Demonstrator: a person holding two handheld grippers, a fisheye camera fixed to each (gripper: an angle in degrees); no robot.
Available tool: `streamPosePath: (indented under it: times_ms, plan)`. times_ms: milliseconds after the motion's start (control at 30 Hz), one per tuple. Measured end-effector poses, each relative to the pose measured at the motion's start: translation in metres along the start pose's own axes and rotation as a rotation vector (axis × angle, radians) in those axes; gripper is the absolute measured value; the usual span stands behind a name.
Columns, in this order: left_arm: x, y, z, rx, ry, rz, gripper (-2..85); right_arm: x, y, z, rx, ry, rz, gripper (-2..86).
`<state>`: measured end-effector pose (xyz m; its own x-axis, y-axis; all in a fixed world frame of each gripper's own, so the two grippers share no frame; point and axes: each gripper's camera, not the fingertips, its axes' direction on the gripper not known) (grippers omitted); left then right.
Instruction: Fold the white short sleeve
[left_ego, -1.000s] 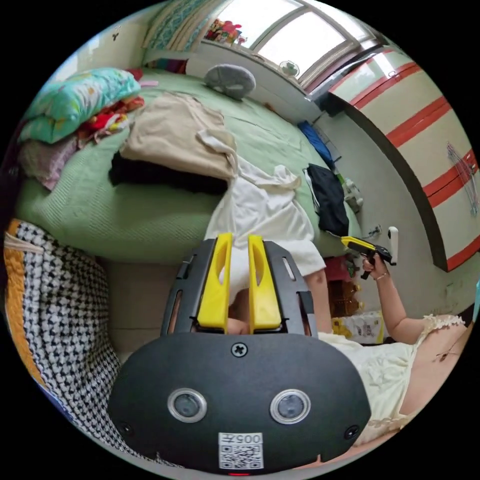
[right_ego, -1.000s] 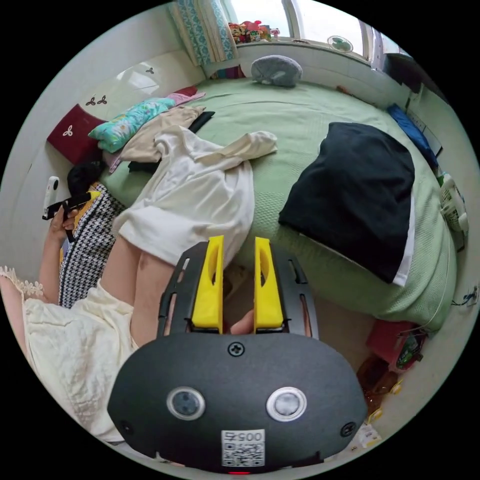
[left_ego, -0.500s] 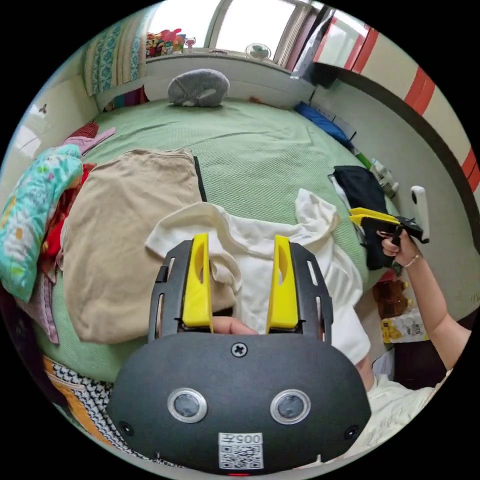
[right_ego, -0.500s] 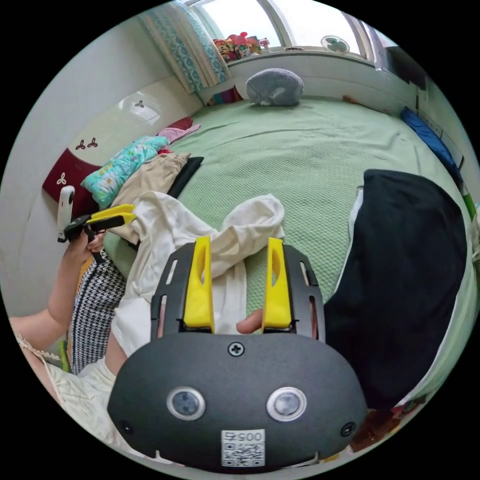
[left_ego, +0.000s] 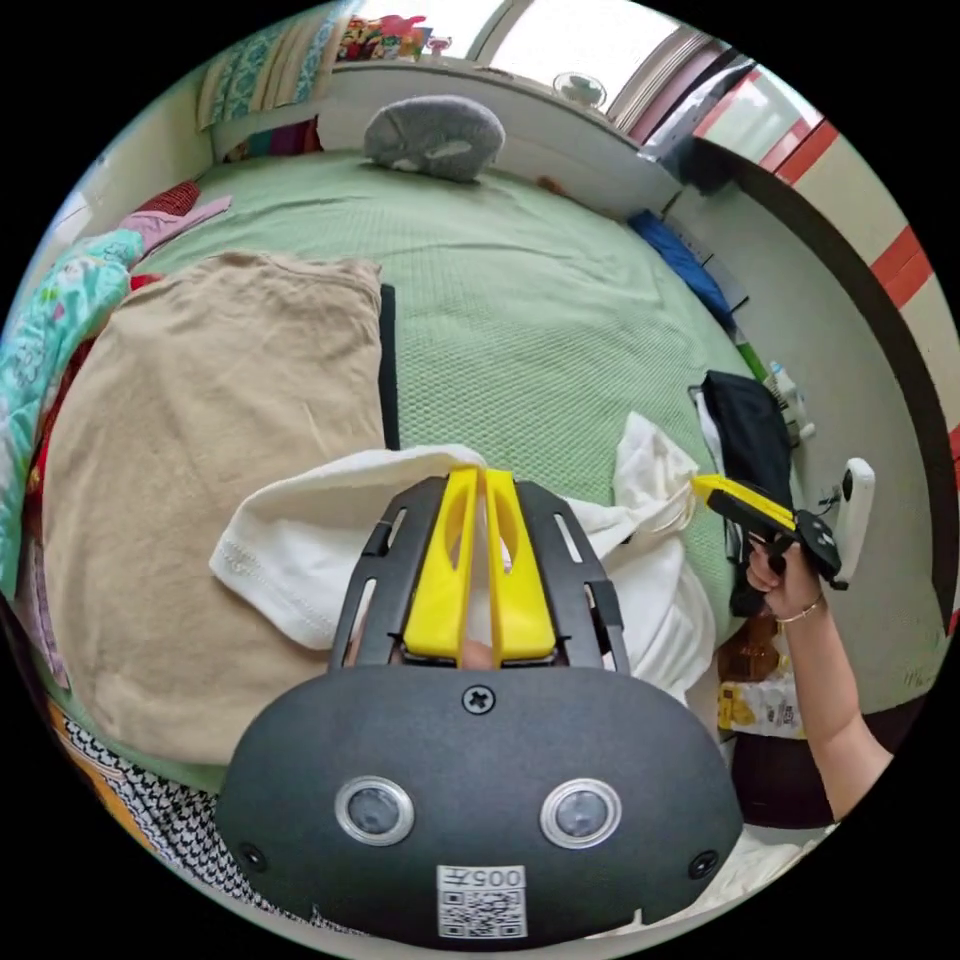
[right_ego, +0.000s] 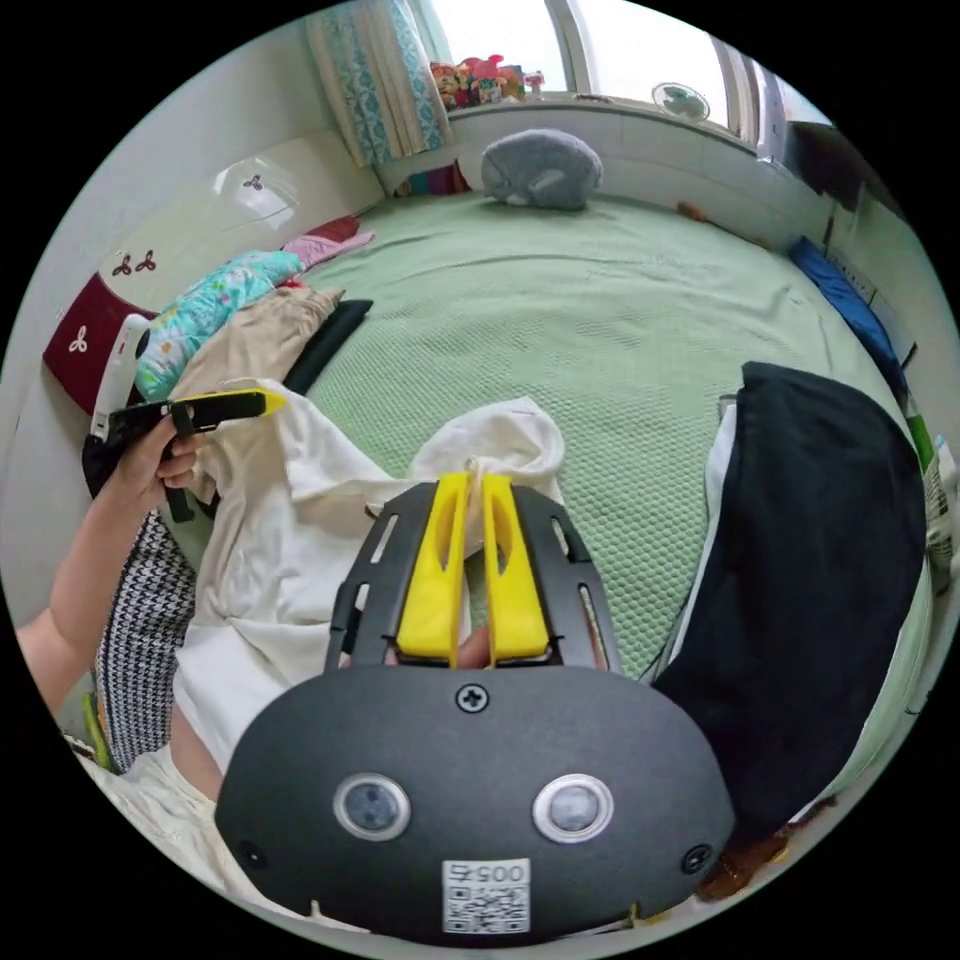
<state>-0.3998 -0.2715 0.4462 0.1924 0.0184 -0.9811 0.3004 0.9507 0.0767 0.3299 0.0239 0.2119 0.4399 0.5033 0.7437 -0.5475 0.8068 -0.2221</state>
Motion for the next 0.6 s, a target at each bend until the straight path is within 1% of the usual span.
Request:
streamPosePath:
  times_ms: [167,200,300,400,467,533,600]
  plan:
    - [-0.007,-0.033,-0.051,0.176,0.024,0.017,0.8,0.009,-0.021,-0.064,0.267,-0.062,0.061,-1.0]
    - [-0.008,-0.038,-0.056,0.194,0.018,0.014,0.8,0.011,-0.026,-0.067,0.276,-0.063,0.068,-1.0]
    - [-0.019,-0.065,-0.071,0.242,-0.051,-0.014,0.8,0.01,-0.054,-0.06,0.197,0.003,0.042,-1.0]
    - [-0.042,-0.102,-0.075,0.25,-0.108,-0.078,1.0,0.007,-0.061,-0.033,0.122,-0.019,0.012,-0.7]
    - [-0.072,-0.127,-0.069,0.216,-0.152,-0.185,1.4,0.005,-0.059,-0.005,0.088,0.006,0.021,-0.1]
    - [-0.094,-0.139,-0.06,0.19,-0.155,-0.245,1.9,0.005,-0.057,0.021,0.038,0.011,0.032,1.7]
    - [-0.11,-0.144,-0.05,0.163,-0.119,-0.274,2.8,0.005,-0.057,0.052,-0.041,0.018,0.033,4.0]
